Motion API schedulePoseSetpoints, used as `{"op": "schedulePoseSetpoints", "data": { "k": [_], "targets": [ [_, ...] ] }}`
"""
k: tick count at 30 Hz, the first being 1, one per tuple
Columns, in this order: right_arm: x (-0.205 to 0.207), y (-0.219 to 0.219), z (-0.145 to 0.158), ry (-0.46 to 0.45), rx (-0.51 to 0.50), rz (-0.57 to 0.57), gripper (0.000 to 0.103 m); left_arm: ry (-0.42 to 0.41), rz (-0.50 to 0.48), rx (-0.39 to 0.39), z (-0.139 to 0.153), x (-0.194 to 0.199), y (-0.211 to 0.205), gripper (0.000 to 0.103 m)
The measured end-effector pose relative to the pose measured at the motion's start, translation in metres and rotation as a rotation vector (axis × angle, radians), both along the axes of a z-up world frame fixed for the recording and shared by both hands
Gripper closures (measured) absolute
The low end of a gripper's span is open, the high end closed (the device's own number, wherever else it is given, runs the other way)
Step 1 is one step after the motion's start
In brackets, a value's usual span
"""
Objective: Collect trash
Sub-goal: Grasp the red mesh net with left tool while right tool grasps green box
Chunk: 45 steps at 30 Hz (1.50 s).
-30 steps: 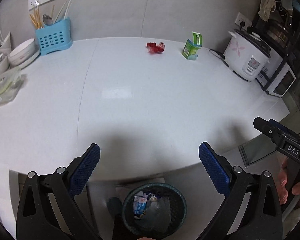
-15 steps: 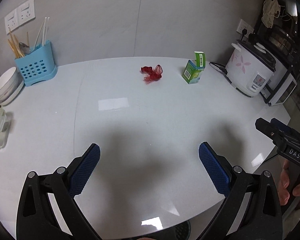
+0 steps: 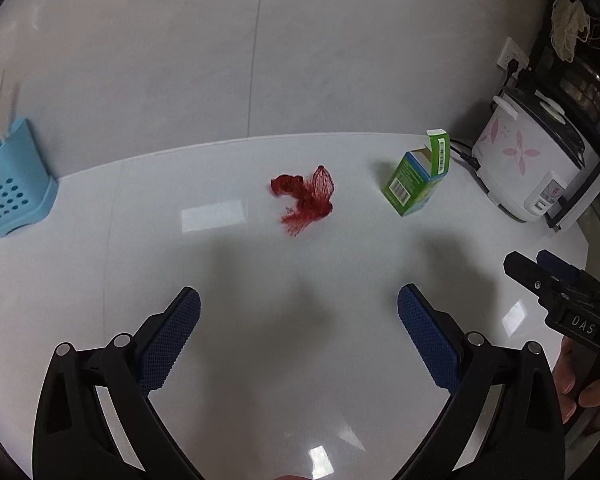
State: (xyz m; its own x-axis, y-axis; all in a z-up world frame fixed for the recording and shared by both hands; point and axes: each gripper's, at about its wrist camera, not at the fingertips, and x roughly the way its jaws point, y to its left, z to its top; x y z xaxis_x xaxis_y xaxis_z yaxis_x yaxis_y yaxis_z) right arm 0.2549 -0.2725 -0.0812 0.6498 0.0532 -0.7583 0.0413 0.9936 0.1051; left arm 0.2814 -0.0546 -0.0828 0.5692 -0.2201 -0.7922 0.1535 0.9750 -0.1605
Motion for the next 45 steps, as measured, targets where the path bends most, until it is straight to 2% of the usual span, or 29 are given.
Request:
{"op": "schedulePoseSetpoints", "data": {
  "k": [7,13,20,24,30,32,34,35,36,38,39,41,43,45],
  "targets": [
    [0.055,-0.001,-0.015,0.018,-0.009,-0.02,0.009,-0.011,-0.052,-0.001,-0.028,0.068,-0.012,0.006],
    [0.083,0.006,-0.032,0.048,-0.042,0.007,0.009,0.003,-0.088,0.015,-0.054,0.105,-0.02,0.006],
    [0.105,0.007,-0.04,0.06,-0.042,-0.01,0.009,0.005,-0.132,0.023,-0.067,0.126,-0.032,0.006],
    [0.115,0.014,-0.043,0.061,-0.057,-0.006,0.009,-0.001,-0.16,0.063,-0.075,0.132,-0.039,0.006],
    [0.126,0.016,-0.049,0.073,-0.047,-0.032,0.016,0.018,-0.162,0.054,-0.083,0.142,-0.04,0.008],
    [0.13,0.015,-0.05,0.077,-0.022,-0.043,0.019,0.018,-0.164,0.059,-0.083,0.145,-0.042,0.014],
    [0.133,0.017,-0.051,0.073,-0.015,-0.043,0.022,0.031,-0.176,0.063,-0.085,0.145,-0.045,0.028],
    [0.134,0.018,-0.052,0.073,-0.015,-0.042,0.023,0.037,-0.181,0.067,-0.086,0.145,-0.046,0.031],
    [0.135,0.019,-0.052,0.075,-0.012,-0.039,0.03,0.04,-0.185,0.071,-0.087,0.146,-0.048,0.039],
    [0.137,0.022,-0.052,0.08,-0.017,-0.042,0.052,0.039,-0.173,0.071,-0.087,0.145,-0.047,0.05],
    [0.136,0.023,-0.052,0.078,-0.012,-0.04,0.053,0.047,-0.166,0.058,-0.086,0.144,-0.046,0.058],
    [0.134,0.026,-0.051,0.071,-0.014,-0.03,0.054,0.043,-0.159,0.054,-0.084,0.142,-0.046,0.066],
    [0.132,0.027,-0.05,0.069,-0.021,-0.027,0.055,0.027,-0.167,0.081,-0.081,0.14,-0.05,0.083],
    [0.127,0.027,-0.047,0.063,-0.005,-0.02,0.055,0.02,-0.169,0.092,-0.076,0.137,-0.051,0.084]
  ]
}}
